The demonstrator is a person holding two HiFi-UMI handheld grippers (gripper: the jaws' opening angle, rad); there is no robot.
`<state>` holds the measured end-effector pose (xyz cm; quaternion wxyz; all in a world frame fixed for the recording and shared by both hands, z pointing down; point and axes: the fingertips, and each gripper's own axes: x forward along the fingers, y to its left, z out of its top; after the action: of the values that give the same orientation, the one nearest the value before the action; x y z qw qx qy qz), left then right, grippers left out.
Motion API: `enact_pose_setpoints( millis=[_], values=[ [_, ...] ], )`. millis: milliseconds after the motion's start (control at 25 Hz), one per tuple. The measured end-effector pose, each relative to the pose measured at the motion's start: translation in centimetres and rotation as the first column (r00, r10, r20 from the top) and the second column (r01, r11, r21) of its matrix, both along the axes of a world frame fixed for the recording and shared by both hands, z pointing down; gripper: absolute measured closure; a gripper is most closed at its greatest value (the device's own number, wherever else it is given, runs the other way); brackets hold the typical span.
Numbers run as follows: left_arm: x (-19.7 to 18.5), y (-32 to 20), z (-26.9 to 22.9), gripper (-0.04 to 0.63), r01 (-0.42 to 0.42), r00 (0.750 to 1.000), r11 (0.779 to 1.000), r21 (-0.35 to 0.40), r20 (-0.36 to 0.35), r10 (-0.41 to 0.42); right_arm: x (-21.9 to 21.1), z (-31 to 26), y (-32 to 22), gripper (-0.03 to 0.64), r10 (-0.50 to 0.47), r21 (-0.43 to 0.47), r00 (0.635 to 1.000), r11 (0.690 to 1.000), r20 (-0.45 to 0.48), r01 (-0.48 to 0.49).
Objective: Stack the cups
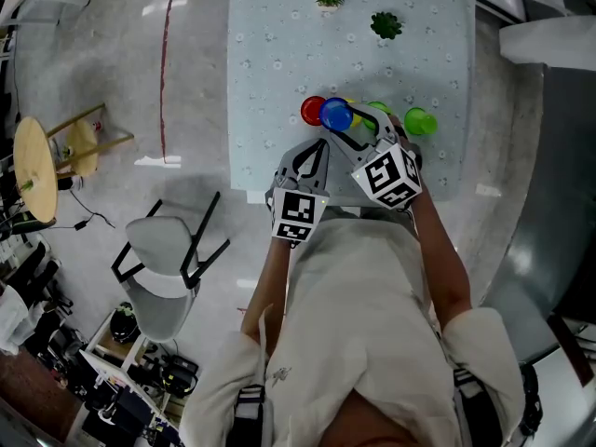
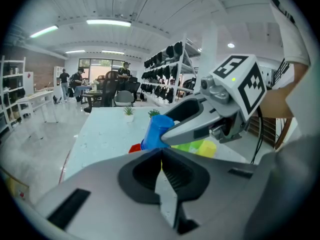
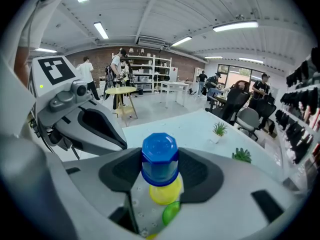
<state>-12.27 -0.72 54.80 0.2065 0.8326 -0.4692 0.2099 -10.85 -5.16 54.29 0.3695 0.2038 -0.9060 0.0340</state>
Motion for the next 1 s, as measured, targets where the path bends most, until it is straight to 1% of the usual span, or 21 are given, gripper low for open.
enact_pose_setpoints(
  millis=[200, 360, 480, 560, 1000],
  values=[
    [-0.2, -0.2, 0.0, 0.579, 0.004, 1.000, 1.000, 0.003, 0.000, -0.004, -0.3, 0.1, -0.4, 0.390, 0.017, -0.015, 1.000, 1.000, 0.017, -0.017],
    [-0.3, -0.2, 0.0, 0.580, 0.007, 1.000, 1.000, 0.003, -0.001, -0.007, -0.3, 0.6, -0.5, 0.379, 0.012, -0.027, 1.000, 1.000, 0.005, -0.012],
    [-0.3, -0.1, -0.1, 0.579, 0.007, 1.000, 1.000, 0.004, 0.000, -0.007, -0.3, 0.7, -0.4, 0.345, 0.009, -0.037, 1.000, 0.999, 0.004, -0.009],
    [-0.3, -0.1, -0.2, 0.580, 0.007, 1.000, 1.000, 0.006, 0.001, -0.007, -0.3, 0.7, -0.4, 0.335, 0.011, -0.037, 1.000, 0.999, 0.005, -0.011],
    [-0.2, 0.0, -1.0, 0.579, 0.006, 1.000, 1.000, 0.029, 0.005, -0.006, 0.4, -0.3, 0.0, 0.330, 0.035, -0.021, 0.999, 0.999, 0.023, -0.035]
  ],
)
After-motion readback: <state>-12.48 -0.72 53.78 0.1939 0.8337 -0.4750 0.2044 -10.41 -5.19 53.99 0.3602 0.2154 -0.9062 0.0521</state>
